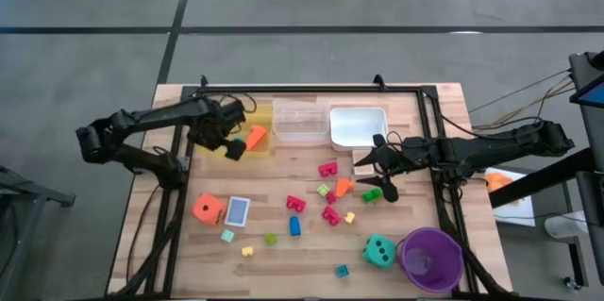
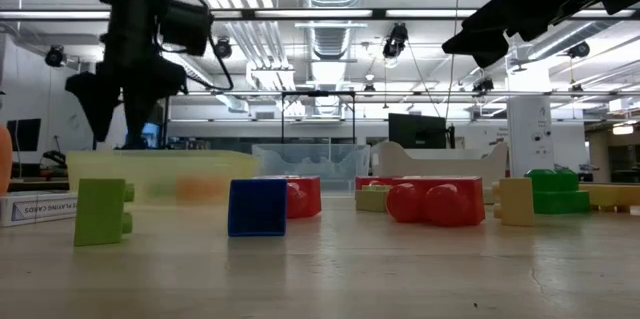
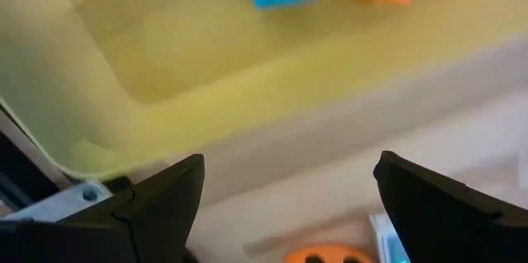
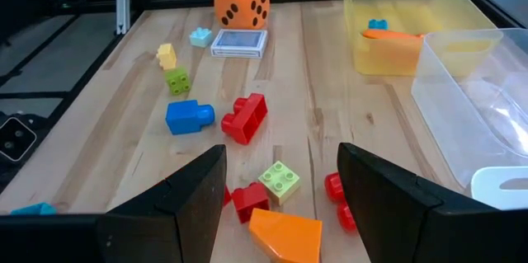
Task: Pick & Place Toys
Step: Put the orange dice into the transparent bin
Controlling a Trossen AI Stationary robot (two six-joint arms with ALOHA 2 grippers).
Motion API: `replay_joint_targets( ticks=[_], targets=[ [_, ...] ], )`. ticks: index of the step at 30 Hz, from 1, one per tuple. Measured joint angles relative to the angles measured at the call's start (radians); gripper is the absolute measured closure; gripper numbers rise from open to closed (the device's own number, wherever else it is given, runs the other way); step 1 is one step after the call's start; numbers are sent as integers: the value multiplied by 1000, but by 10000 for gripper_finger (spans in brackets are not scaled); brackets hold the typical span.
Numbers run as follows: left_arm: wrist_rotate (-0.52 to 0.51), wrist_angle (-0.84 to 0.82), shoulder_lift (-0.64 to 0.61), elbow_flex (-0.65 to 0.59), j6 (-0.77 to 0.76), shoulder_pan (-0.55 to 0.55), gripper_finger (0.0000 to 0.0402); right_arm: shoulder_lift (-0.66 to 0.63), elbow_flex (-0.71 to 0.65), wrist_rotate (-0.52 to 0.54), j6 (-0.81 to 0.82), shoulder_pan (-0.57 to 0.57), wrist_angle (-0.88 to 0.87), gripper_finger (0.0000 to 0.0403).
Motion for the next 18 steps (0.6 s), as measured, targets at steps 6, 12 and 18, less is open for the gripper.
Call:
replay_joint_targets(
  ticks=[6, 12, 18],
  targets=[
    [-15, -13, -59, 0, -100, -189, 50, 0, 0, 0, 0, 0, 0, 173],
    [-56, -16, -85, 27, -275, -367, 50, 0, 0, 0, 0, 0, 1, 173],
    [-72, -13, -85, 75, -400, -522, 50, 0, 0, 0, 0, 0, 0, 173]
  ],
)
